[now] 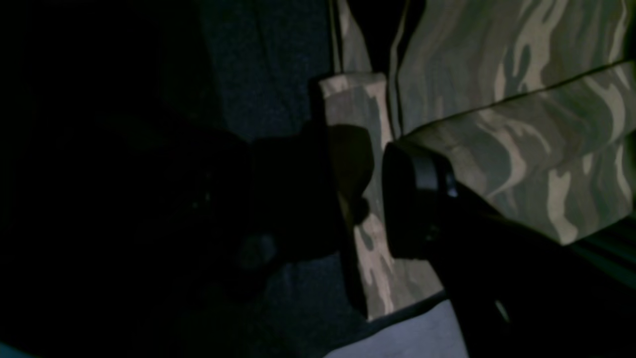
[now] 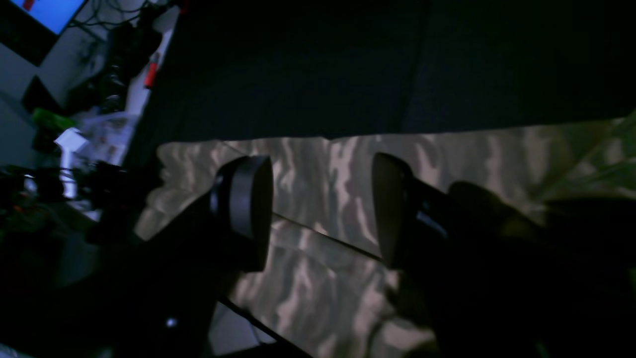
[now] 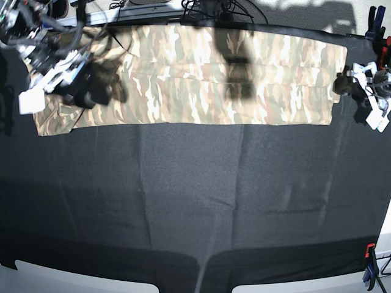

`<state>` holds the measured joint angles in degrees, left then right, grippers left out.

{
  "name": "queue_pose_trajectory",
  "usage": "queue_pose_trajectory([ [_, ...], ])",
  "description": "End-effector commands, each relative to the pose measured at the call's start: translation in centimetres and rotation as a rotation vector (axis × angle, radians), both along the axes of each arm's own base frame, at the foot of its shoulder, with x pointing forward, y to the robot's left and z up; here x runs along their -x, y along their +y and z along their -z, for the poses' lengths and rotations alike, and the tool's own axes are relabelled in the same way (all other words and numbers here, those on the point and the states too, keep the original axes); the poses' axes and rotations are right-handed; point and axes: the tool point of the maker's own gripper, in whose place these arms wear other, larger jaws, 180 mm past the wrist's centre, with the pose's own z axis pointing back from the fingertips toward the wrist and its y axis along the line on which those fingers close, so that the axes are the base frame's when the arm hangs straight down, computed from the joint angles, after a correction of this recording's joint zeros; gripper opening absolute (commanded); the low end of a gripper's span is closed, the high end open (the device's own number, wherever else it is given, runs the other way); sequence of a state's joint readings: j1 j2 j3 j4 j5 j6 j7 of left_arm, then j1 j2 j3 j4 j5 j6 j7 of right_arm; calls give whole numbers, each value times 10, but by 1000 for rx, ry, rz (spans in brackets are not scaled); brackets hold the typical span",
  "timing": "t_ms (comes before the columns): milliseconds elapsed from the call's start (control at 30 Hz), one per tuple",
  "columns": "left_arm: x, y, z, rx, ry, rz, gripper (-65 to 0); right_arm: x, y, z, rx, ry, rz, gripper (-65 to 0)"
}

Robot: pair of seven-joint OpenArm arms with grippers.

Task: Layout the t-shirt on the table in an organized manner, then fold the t-shirt properly
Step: 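Grasp the strip's end near the left gripper with the left gripper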

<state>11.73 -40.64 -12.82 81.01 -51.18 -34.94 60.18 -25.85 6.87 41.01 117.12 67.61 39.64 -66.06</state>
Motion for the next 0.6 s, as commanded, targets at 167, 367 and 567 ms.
queue_pose_trajectory([
  [167, -4, 4, -4, 146, 17, -93, -263, -3, 5, -20, 0, -75, -15, -340],
  [367, -5, 9, 3, 325, 88, -194, -263, -3, 8, -26, 20, -93, -25, -340],
  [567, 12, -1, 6, 490, 140, -237, -263, -4, 8, -26, 21, -93, -24, -340],
])
